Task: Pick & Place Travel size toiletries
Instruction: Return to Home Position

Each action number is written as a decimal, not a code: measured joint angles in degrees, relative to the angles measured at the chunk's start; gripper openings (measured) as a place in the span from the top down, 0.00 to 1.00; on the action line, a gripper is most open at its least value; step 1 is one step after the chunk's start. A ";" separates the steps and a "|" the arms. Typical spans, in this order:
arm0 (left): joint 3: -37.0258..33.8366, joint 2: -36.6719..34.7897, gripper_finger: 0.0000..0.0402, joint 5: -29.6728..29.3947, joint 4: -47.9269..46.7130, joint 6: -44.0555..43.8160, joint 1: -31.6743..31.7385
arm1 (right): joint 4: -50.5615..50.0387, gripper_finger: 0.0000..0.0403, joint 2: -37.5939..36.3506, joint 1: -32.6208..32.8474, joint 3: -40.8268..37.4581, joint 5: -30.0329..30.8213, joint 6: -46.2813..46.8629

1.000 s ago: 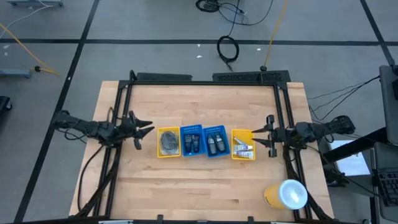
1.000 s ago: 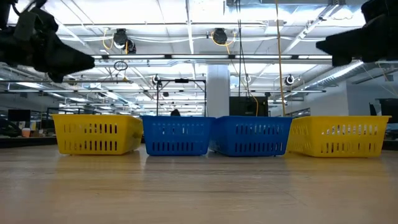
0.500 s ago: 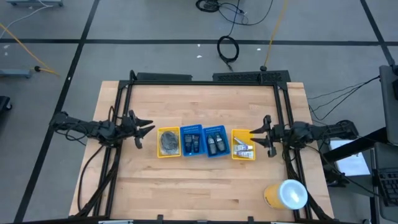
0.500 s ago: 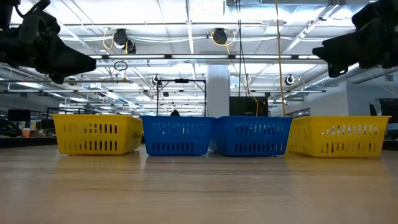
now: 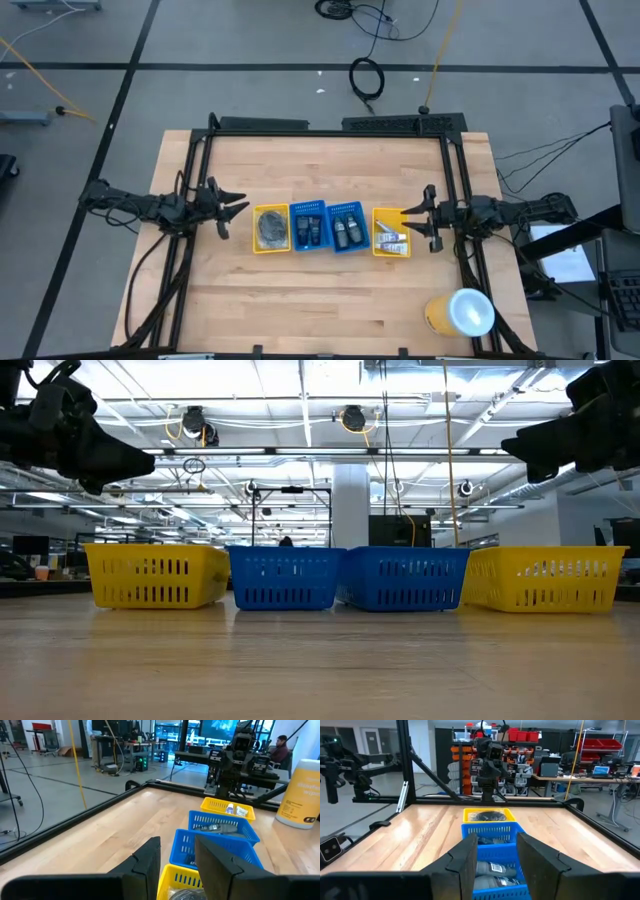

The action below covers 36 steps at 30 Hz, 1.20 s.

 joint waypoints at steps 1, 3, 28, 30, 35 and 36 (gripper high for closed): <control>0.00 0.00 0.70 0.02 0.00 0.02 0.00 | 0.23 0.68 0.01 0.00 0.01 0.04 0.02; 0.00 0.00 0.70 0.01 0.00 -0.03 0.00 | 0.49 0.68 0.00 0.00 -0.02 0.09 0.02; -0.02 0.00 0.70 -0.01 0.04 0.03 0.00 | 2.72 0.68 -1.86 -4.73 -0.06 0.08 0.02; -0.02 0.00 0.70 -0.01 0.04 0.04 0.00 | 2.72 0.68 -1.86 -4.94 -0.06 0.07 0.02; -0.02 0.00 0.70 -0.02 0.04 0.04 0.00 | 2.78 0.68 -1.86 -6.54 -0.06 0.06 0.02; -0.02 0.00 0.70 -0.02 0.04 0.02 0.00 | 2.78 0.68 -1.82 -6.91 -0.06 0.09 0.02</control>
